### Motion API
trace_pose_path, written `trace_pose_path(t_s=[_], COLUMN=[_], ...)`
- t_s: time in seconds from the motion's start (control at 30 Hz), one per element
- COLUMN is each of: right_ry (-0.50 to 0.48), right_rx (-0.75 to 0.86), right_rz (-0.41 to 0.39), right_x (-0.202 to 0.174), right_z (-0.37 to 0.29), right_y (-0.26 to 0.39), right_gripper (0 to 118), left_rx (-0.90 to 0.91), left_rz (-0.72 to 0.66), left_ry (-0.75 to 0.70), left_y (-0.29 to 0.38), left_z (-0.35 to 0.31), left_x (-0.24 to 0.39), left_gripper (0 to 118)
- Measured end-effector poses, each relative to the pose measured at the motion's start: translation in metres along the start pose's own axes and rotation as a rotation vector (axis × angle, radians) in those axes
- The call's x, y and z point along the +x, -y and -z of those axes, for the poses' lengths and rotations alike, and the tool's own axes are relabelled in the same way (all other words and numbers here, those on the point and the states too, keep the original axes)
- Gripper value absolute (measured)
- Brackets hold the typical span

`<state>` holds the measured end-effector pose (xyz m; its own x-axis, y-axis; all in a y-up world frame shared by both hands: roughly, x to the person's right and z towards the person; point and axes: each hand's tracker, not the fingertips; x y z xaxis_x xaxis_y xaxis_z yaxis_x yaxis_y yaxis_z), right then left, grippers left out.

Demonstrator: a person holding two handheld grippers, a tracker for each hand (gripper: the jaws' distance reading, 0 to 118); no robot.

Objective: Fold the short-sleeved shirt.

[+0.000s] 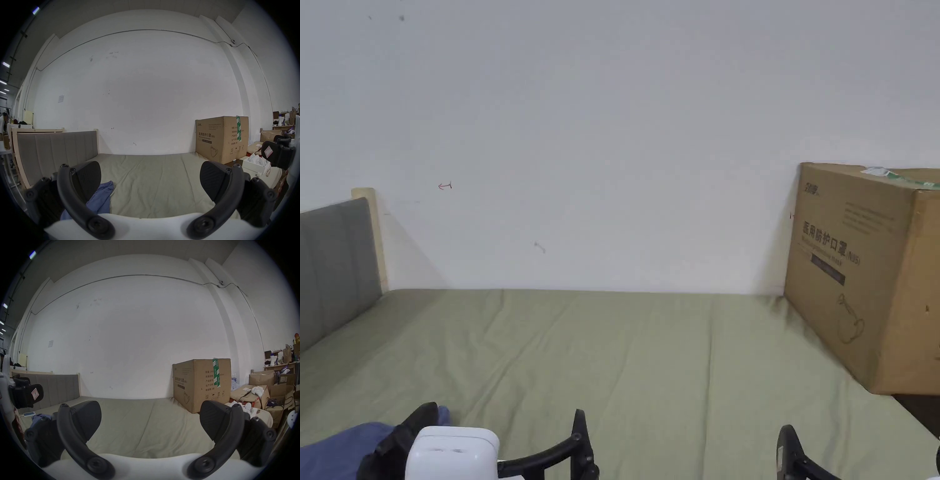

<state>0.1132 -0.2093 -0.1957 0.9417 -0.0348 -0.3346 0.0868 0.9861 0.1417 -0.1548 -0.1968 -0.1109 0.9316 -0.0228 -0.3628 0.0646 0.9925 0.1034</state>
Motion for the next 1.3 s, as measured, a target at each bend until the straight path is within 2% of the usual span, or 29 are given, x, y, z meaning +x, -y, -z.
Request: trace_pose_path(t_s=[0.07,0.23,0.53,0.67,0.73,0.77,0.8,0.83,0.87,1.3], right_ry=[-0.045,-0.037,-0.038,-0.033,0.045,0.050,-0.001,-0.035,-0.016,-0.034], right_rx=[0.004,-0.054,-0.120,-0.110,-0.067,-0.029,-0.006,-0.005,-0.025,-0.129], right_rz=[0.002,-0.038,-0.010,-0.025,-0.084,-0.105,-0.105,-0.104,-0.111,0.033], right_x=[0.002,-0.002,0.000,0.002,-0.001,-0.002,0.000,0.001,0.000,0.019], right_z=[0.000,0.005,0.010,0.010,0.007,0.004,0.003,0.003,0.007,0.016], right_y=[0.000,0.000,0.002,0.001,0.000,-0.001,-0.001,-0.002,-0.004,-0.002], right_gripper=[118,118,118,118,114,104,80,25,4,4], left_rx=[0.003,0.018,-0.024,-0.043,-0.055,-0.054,-0.050,-0.050,-0.076,-0.052], left_rz=[-0.002,-0.001,-0.004,0.013,0.015,0.017,0.020,0.026,0.043,0.038], left_ry=[0.001,0.023,0.033,0.025,0.025,0.029,0.034,0.040,0.050,0.027], left_y=[0.000,0.000,-0.001,0.000,0.000,0.000,-0.001,-0.002,-0.002,0.002], left_z=[0.000,0.001,0.006,0.009,0.010,0.009,0.008,0.008,0.012,0.006], left_x=[0.000,0.002,0.005,0.006,0.006,0.006,0.005,0.005,0.005,0.001], left_gripper=[118,118,118,118,116,106,79,18,0,0])
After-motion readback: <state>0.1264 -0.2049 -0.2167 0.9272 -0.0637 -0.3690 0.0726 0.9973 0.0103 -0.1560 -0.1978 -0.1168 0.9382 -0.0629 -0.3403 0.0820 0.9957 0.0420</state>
